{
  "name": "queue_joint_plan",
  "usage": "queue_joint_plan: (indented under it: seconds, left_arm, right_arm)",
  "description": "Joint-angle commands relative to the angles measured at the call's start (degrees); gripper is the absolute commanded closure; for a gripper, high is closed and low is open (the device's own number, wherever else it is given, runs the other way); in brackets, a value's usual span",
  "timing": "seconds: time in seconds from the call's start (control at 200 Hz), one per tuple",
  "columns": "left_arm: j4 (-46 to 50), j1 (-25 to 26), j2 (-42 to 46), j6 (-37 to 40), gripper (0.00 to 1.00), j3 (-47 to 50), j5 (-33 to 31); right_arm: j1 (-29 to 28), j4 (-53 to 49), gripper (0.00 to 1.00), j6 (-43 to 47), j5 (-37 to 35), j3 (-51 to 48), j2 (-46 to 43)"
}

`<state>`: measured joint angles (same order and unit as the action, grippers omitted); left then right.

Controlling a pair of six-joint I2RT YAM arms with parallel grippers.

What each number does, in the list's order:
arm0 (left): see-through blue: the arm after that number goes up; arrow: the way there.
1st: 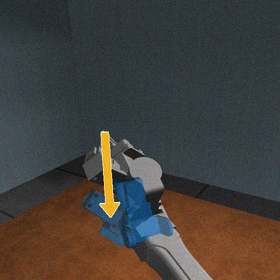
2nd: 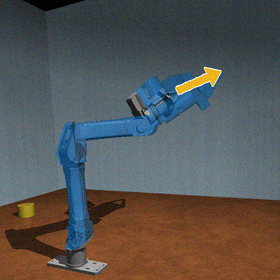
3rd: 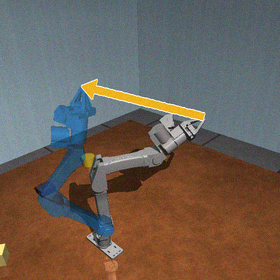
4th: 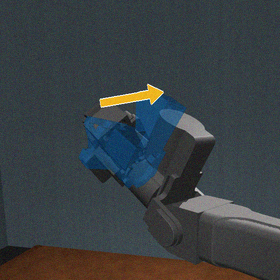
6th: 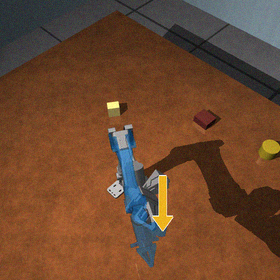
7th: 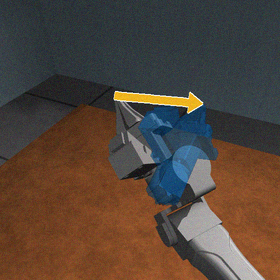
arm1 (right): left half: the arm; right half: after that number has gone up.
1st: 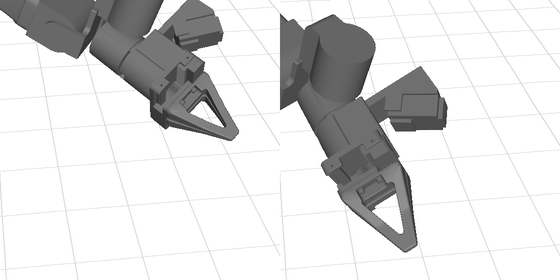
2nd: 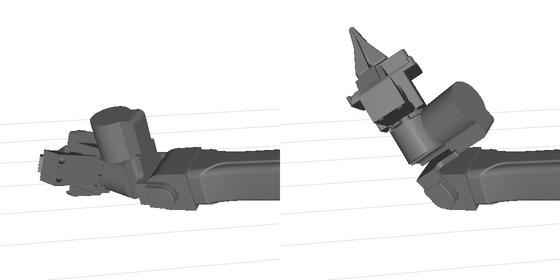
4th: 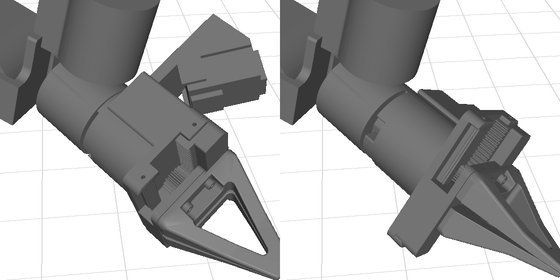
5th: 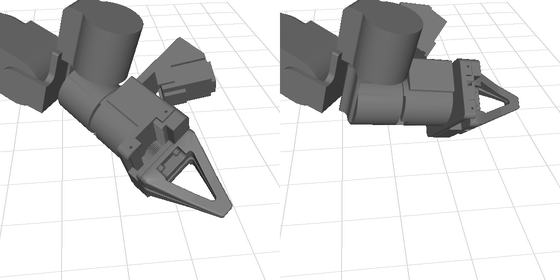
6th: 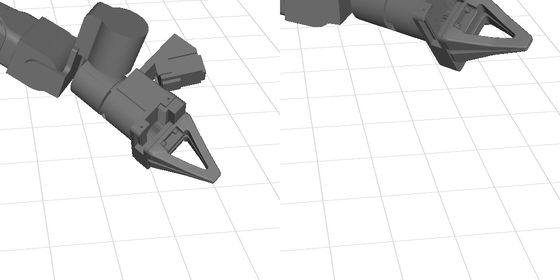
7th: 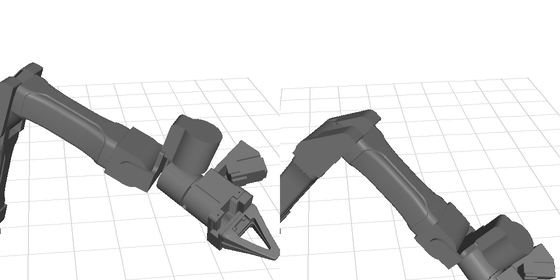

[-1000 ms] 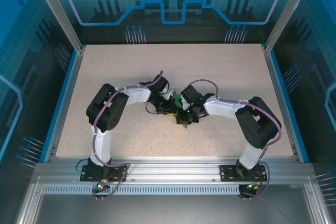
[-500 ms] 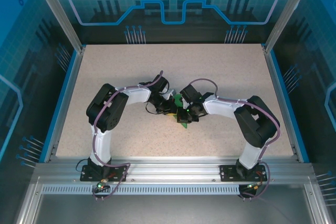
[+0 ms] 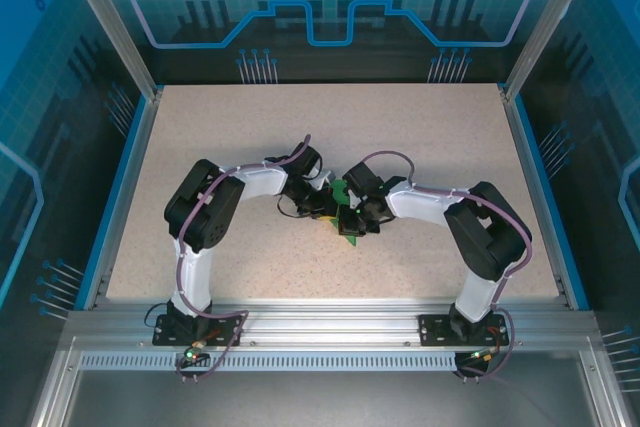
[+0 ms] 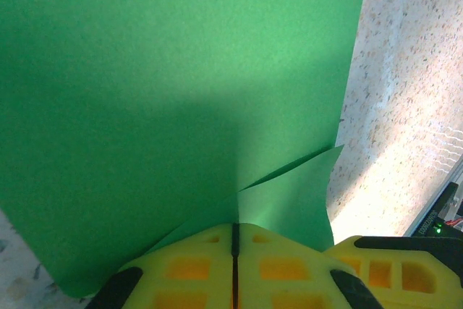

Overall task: Fold a paper plane with a square sheet of paper (fold left side to right side)
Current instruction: Third fold the triangle at the center of the table.

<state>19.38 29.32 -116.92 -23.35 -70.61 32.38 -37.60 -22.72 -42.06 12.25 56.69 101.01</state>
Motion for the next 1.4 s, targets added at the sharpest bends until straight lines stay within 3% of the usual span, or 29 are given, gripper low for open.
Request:
queue_joint_plan:
  seconds: [0.0, 1.396]
  left_arm:
    - [2.4, 0.3, -2.2, 2.0, 0.92, 1.3, -2.8]
    - [3.4, 0.2, -4.0, 2.4, 0.92, -0.4, -4.2]
  right_arm:
    - [-0.1, -3.1, 1.00, -0.9, -1.1, 0.3, 1.1]
    - [0.3, -9.8, 1.00, -0.1, -2.4, -6.7, -4.0]
